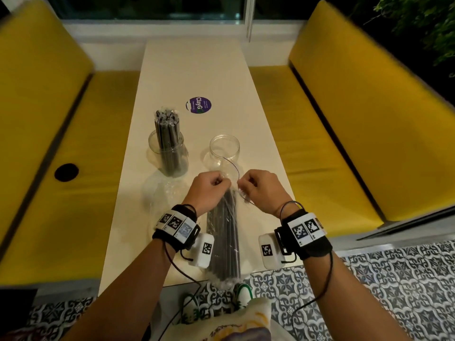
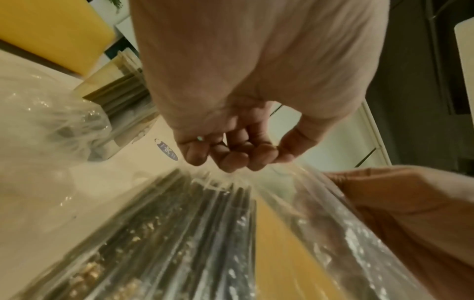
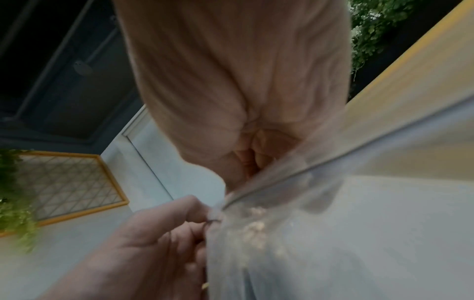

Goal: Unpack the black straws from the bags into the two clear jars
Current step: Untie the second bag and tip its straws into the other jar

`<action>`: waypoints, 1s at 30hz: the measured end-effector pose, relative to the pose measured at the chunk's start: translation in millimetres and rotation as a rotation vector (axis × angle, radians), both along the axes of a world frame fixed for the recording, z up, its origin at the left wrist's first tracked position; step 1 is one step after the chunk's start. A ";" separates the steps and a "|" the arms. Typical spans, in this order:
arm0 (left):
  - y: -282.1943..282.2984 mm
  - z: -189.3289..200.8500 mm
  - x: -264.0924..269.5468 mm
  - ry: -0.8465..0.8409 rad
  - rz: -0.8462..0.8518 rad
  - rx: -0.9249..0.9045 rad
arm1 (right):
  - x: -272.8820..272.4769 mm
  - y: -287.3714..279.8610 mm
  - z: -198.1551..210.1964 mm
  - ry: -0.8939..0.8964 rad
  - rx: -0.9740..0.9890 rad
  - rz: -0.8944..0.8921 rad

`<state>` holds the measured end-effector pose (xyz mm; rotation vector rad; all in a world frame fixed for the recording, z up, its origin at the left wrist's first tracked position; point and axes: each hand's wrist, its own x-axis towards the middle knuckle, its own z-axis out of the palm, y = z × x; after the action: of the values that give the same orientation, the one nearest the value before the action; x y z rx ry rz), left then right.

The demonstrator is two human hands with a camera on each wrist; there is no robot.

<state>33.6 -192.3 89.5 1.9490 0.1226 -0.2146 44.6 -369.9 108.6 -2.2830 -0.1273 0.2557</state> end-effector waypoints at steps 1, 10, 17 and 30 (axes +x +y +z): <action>3.2 1.0 -0.6 -0.016 0.014 0.007 | 1.8 -3.6 0.0 0.002 0.019 -0.055; -8.6 3.3 2.2 0.004 0.189 -0.149 | 4.2 1.9 4.7 -0.010 0.124 -0.235; -3.7 -2.4 4.4 0.163 0.382 -0.464 | -1.3 -12.5 -7.8 0.021 0.113 -0.132; 0.6 9.7 0.9 0.147 0.266 -0.320 | 9.7 -7.3 -31.4 -0.078 0.312 -0.395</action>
<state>34.5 -191.7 99.2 1.5791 0.4160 -0.1878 54.3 -377.2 77.3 -1.9562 0.2287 -0.0572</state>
